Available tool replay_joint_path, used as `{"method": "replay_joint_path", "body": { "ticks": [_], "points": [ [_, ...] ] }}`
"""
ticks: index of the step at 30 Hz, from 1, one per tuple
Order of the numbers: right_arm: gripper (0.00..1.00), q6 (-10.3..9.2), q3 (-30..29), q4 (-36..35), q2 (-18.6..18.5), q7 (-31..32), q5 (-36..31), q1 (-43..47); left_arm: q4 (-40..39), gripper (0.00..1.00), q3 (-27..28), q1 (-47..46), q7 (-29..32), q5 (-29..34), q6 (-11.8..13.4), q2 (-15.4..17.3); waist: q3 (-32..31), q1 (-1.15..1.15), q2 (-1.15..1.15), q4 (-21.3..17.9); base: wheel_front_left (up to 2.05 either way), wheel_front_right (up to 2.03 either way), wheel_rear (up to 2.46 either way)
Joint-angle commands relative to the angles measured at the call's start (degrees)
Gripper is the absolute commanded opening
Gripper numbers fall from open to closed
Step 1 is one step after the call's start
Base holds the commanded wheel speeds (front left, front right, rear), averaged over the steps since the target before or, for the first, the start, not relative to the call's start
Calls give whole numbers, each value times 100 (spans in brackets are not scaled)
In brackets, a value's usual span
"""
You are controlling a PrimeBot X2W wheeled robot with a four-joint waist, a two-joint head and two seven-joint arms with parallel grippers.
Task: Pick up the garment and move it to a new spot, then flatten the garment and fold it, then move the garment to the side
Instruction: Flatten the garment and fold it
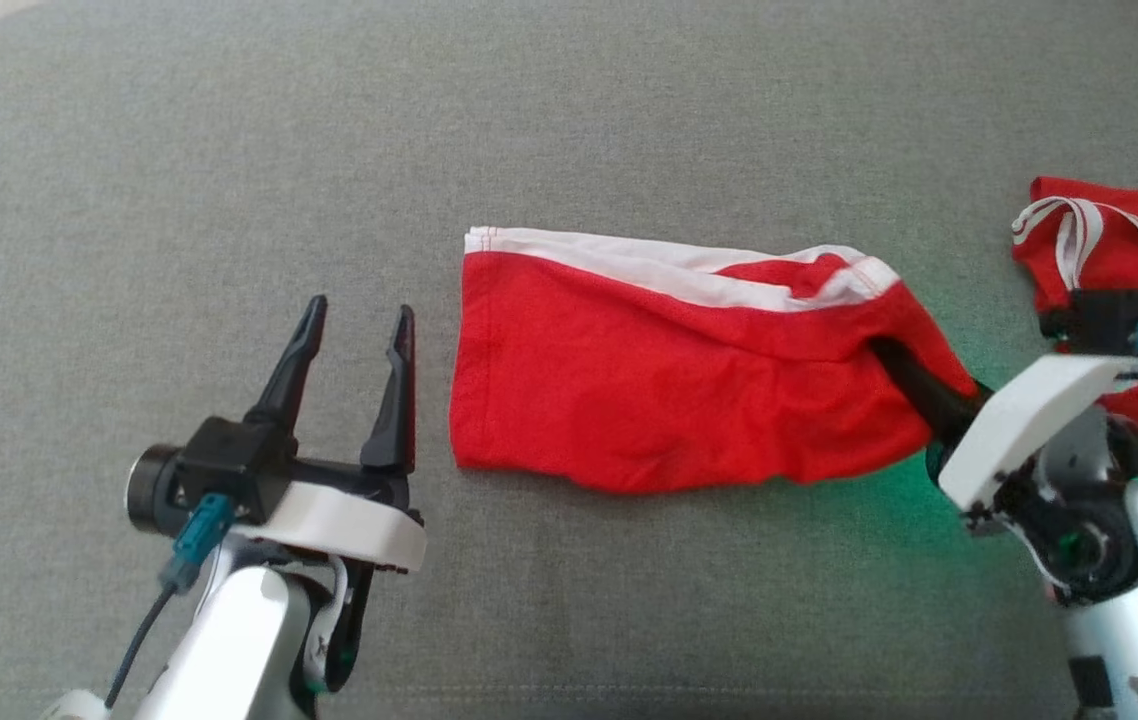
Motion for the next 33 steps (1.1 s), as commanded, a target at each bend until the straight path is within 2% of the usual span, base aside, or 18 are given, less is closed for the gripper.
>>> {"method": "replay_joint_path", "body": {
  "ticks": [1,4,6,10,14,20,24,27,28,30,33],
  "points": [
    [0,-5,-1,-327,42,200,246,-82,-154,100,177,-80,-44,81,-23,41,-18,0,0,9,0,0,0],
    [0,-5,-155,-608,281,648,797,-199,-144,100,150,-96,-44,84,-51,32,-29,0,0,53,0,0,0],
    [0,-5,-181,-632,675,994,1204,-347,-140,100,133,-126,-44,94,-75,21,-14,0,0,141,0,0,0],
    [0,-5,5,-379,1025,1124,1538,-594,-129,100,130,-157,-44,96,-100,-8,33,0,0,290,0,0,0],
    [0,-5,361,135,1122,783,1755,-933,-119,100,101,-191,-44,110,-123,-66,113,0,0,468,0,0,0],
    [0,-5,1336,989,1130,-329,2309,-1542,-88,100,70,-275,-45,133,-196,-158,237,0,0,698,0,0,0],
    [0,-5,1881,1705,1131,-1101,1992,-1952,-66,100,80,-331,-45,156,-234,-216,308,0,0,791,0,0,0],
    [0,-5,2131,2007,1131,-1342,1993,-2074,-60,100,92,-345,-45,171,-248,-242,325,0,0,818,0,0,0],
    [13,-5,2244,2128,1131,-1467,1981,-2132,-59,100,98,-347,-45,180,-253,-253,335,0,0,825,0,0,0],
    [100,-5,2461,2294,1131,-1687,1986,-2222,-65,100,118,-346,-45,198,-257,-272,354,0,0,824,0,0,0],
    [100,-5,2747,2323,1131,-2095,1916,-2324,-70,100,162,-327,-45,224,-255,-289,364,0,0,785,0,0,0]
  ]
}}
